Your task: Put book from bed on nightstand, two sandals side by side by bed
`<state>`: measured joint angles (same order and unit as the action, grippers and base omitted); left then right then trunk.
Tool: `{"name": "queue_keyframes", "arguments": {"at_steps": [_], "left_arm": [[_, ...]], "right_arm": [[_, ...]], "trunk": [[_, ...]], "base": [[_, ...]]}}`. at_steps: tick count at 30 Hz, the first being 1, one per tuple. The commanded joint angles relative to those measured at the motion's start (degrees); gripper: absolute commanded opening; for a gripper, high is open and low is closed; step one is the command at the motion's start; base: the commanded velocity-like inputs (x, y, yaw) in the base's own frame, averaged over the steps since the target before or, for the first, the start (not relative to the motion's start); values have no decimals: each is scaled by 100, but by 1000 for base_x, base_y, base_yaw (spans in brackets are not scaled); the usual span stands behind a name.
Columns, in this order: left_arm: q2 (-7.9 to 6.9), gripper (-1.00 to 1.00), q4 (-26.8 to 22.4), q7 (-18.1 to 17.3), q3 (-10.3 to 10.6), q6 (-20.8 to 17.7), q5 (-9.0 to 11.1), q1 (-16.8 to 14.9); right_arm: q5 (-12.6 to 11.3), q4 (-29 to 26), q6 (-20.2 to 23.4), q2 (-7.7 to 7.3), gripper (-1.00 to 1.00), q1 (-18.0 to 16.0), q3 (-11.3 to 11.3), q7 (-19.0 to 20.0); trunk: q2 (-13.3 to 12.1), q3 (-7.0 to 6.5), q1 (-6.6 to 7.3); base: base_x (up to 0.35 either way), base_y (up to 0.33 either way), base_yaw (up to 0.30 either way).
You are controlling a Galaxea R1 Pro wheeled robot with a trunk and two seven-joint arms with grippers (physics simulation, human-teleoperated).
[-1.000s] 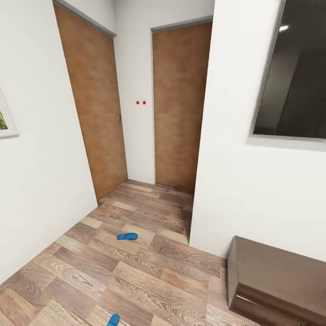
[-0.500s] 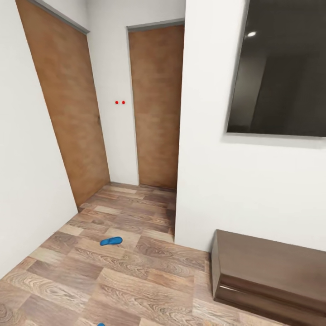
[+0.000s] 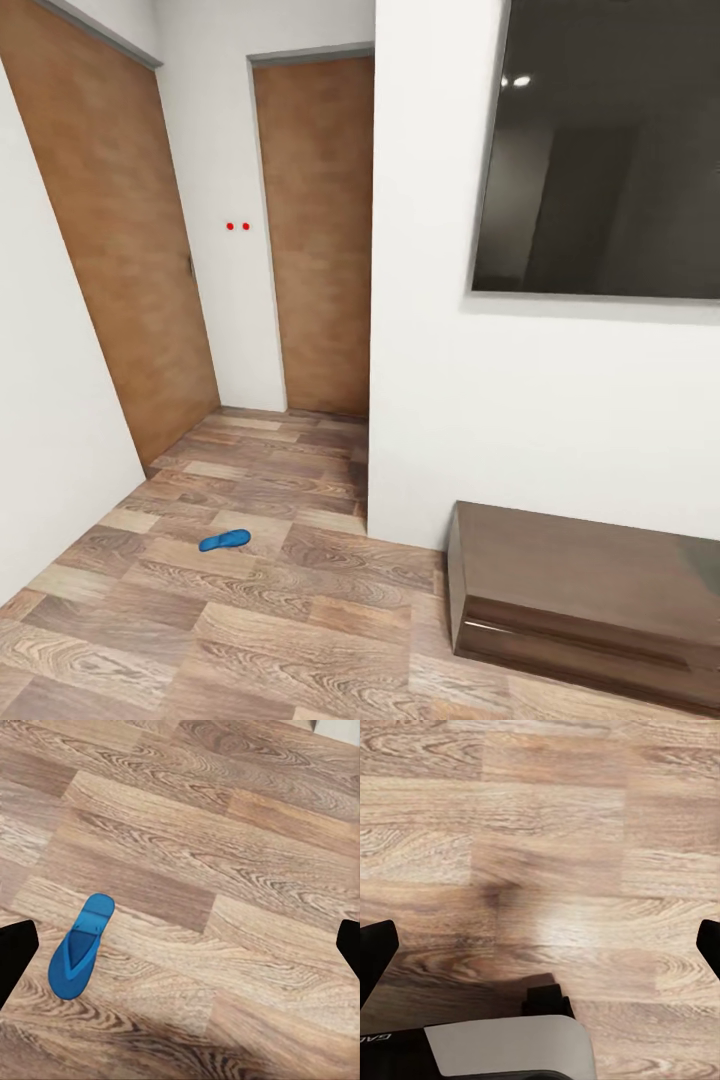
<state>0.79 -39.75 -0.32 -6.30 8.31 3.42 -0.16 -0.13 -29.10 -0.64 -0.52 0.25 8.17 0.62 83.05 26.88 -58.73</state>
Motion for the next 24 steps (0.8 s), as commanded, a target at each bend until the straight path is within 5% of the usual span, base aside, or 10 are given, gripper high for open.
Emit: {"name": "queue_keyframes", "arguments": {"at_steps": [1,22,24], "left_arm": [[1,100,1,-3,-9,13,35,-2],[-18,100,-138,45,-4,-50,-10,-24],[-23,100,-488,93,-4,-498,-36,-47]], "right_arm": [[-4,-7,-7,1,100,2,12,7],[-31,-30,-9,-8,100,2,12,17],[-31,-32,-12,-9,100,2,12,19]], "trunk": [[3,4,0],[3,4,0],[3,4,0]], "base": [[0,0,-17],[0,0,-1],[0,0,0]]}}
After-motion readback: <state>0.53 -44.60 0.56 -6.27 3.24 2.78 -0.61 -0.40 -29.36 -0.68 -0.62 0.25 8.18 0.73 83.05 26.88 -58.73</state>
